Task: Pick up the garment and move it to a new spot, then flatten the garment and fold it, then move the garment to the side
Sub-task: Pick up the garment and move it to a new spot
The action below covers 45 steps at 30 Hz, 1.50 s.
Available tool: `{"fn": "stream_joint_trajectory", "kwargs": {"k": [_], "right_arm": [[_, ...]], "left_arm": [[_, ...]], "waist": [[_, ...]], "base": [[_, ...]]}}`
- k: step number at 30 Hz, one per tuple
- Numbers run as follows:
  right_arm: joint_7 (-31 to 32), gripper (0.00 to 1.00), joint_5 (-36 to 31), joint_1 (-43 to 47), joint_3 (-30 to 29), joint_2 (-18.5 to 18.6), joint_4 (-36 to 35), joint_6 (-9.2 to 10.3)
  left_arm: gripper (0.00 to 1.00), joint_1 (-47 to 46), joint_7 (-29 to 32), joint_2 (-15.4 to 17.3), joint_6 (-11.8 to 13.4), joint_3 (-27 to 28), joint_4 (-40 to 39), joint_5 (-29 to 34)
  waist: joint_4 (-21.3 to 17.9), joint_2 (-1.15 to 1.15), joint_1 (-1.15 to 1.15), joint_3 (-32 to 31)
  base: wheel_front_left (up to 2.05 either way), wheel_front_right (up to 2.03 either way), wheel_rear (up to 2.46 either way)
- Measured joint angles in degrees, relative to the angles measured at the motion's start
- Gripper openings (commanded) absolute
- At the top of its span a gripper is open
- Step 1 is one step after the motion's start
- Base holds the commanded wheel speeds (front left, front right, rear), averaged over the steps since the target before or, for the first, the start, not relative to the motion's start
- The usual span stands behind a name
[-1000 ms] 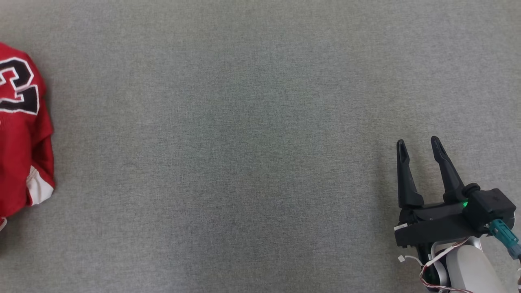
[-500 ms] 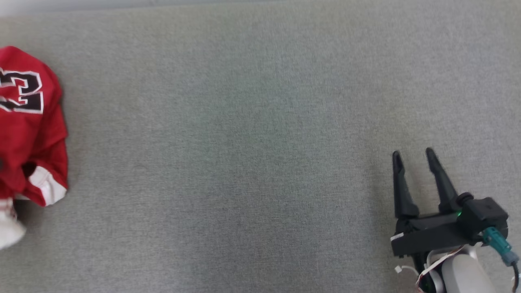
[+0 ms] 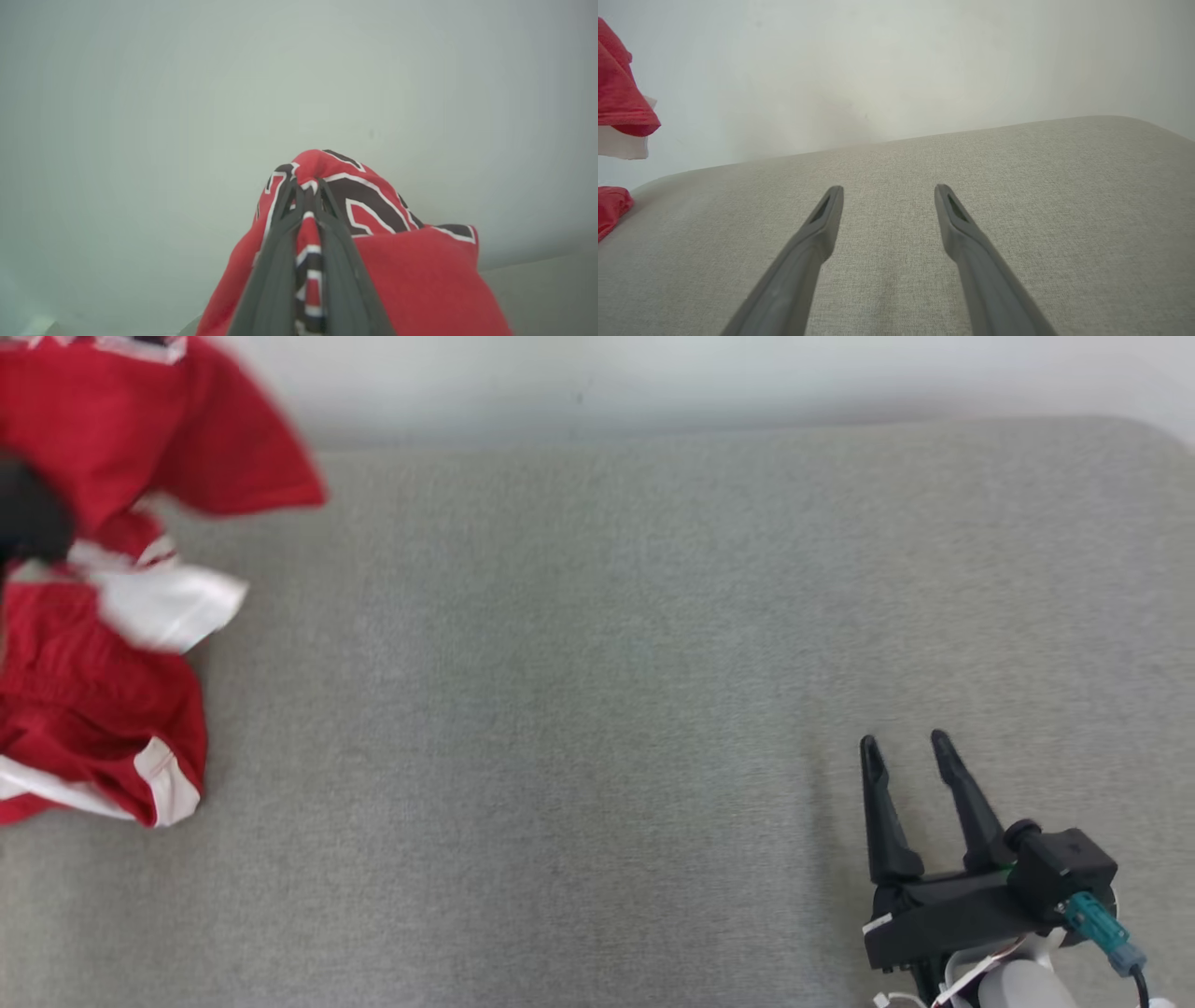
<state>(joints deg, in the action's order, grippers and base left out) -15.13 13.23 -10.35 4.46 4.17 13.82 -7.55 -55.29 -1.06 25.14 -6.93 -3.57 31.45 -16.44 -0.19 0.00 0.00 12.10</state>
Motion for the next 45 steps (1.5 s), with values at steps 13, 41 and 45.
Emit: {"fn": "stream_joint_trajectory", "kwargs": {"k": [13,41,45], "right_arm": [[0.0,1.0,1.32,1.82,0.23,-0.94,0.58,0.0],[-0.01,1.0,1.78,1.1,0.4,-1.23,1.44,0.0],[0.0,1.0,1.6,1.55,0.14,-1.02,1.32,0.0]], "left_arm": [[0.0,-7.0,3.87,-12.06,-0.57,-14.4,-12.11,-4.03],[1.0,14.04,-12.69,-19.29,1.65,-29.02,5.69,-8.95],[1.0,14.99,-13.68,-17.34,2.98,-26.84,2.85,-8.57]], "waist": [[-7.37,-0.01,0.0,-3.31],[-10.49,0.0,0.0,-3.18],[-9.38,0.0,0.01,-4.25]], "base": [[0.0,0.0,0.0],[0.0,0.0,0.0],[0.0,0.0,0.0]]}}
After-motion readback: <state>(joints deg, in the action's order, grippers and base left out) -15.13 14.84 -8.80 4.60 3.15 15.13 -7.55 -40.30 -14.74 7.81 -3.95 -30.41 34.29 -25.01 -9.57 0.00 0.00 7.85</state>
